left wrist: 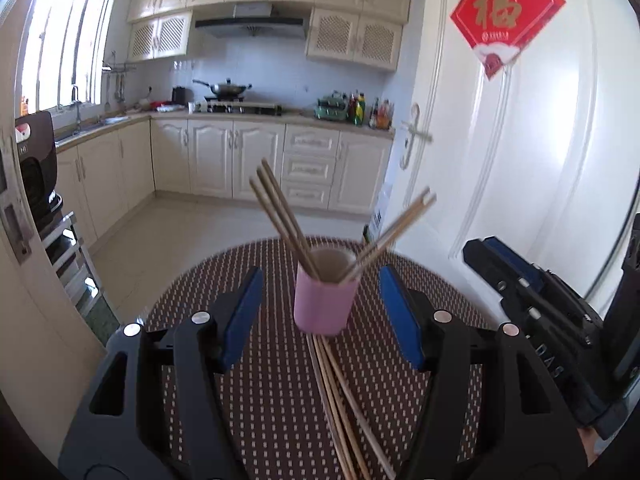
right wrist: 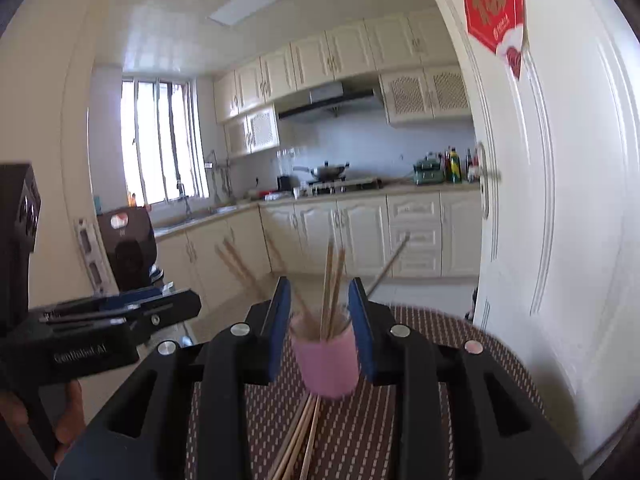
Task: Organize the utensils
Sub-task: 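Move both open grippers back down to the stick pile beside the cup, then close the left gripper on a stick while the right gripper grasps another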
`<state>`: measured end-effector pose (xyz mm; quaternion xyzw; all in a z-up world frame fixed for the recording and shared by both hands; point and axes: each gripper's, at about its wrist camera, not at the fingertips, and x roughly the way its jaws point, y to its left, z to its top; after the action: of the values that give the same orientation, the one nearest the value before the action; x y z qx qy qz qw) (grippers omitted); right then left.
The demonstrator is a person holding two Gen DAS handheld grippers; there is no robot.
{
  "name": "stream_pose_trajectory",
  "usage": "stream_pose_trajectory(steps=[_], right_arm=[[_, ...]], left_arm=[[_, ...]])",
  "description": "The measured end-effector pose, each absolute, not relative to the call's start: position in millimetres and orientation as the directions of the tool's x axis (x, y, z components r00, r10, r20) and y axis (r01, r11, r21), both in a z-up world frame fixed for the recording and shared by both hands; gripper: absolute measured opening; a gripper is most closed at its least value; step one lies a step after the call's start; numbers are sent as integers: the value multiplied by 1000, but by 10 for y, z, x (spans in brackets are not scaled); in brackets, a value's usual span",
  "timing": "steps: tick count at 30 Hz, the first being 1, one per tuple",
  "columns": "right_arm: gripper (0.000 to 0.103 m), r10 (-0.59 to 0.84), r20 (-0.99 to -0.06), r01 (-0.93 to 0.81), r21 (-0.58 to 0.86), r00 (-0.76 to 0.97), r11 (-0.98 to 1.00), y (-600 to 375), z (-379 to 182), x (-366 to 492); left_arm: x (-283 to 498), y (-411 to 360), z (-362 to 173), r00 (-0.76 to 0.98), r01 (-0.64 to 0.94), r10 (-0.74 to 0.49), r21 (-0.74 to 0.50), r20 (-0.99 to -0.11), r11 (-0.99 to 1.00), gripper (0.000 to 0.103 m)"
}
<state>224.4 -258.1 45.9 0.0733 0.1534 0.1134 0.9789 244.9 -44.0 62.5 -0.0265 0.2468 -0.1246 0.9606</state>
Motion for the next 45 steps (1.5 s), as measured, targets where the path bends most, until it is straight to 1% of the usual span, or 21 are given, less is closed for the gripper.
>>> stream_pose_trajectory(steps=[2, 5, 7, 9, 16, 19, 26, 27, 29, 32, 37, 45], right_arm=[[29, 261, -344, -211, 176, 902, 961, -2534, 332, 2250], [31, 273, -432, -215, 180, 859, 960, -2472, 181, 2321], [35, 295, -513, -218, 205, 807, 954, -2433, 38, 2419], [38, 302, -567, -214, 218, 766, 952, -2401, -70, 2493], [39, 291, -689, -198, 213, 664, 957, -2285, -362, 2661], [39, 283, -715, -170, 227, 639, 959, -2318, -450, 2737], [40, 287, -757, -146, 249, 587, 957, -2381, -605, 2878], [40, 284, -764, -144, 247, 580, 958, -2378, -632, 2906], [40, 287, -768, -141, 253, 573, 957, -2386, -656, 2939], [41, 289, -779, -128, 264, 557, 956, -2412, -733, 2960], [42, 296, -789, -138, 264, 538, 954, -2387, -765, 3049], [43, 289, -801, -132, 259, 524, 957, -2394, -823, 3140]], left_arm=[[2444, -446, 539, 825, 232, -251, -101, -506, 967, 60], [2505, -440, 374, 759, 246, -271, -124, -592, 961, 60], [2573, -445, 258, 705, 245, -275, -139, -653, 959, 60], [2624, -442, 142, 667, 248, -285, -155, -689, 956, 60], [2818, -403, -243, 549, 217, -290, -201, -784, 955, 60], [2917, -390, -396, 512, 193, -271, -199, -815, 961, 60], [3159, -437, -671, 439, 176, -281, -225, -854, 958, 59], [3194, -458, -705, 436, 171, -273, -220, -857, 961, 57], [3251, -493, -775, 419, 172, -271, -217, -867, 961, 48], [3342, -530, -876, 396, 170, -267, -215, -879, 962, 41], [3444, -587, -1002, 371, 169, -272, -223, -888, 960, 38], [3581, -783, -1131, 375, 188, -232, -171, -898, 967, 36]])
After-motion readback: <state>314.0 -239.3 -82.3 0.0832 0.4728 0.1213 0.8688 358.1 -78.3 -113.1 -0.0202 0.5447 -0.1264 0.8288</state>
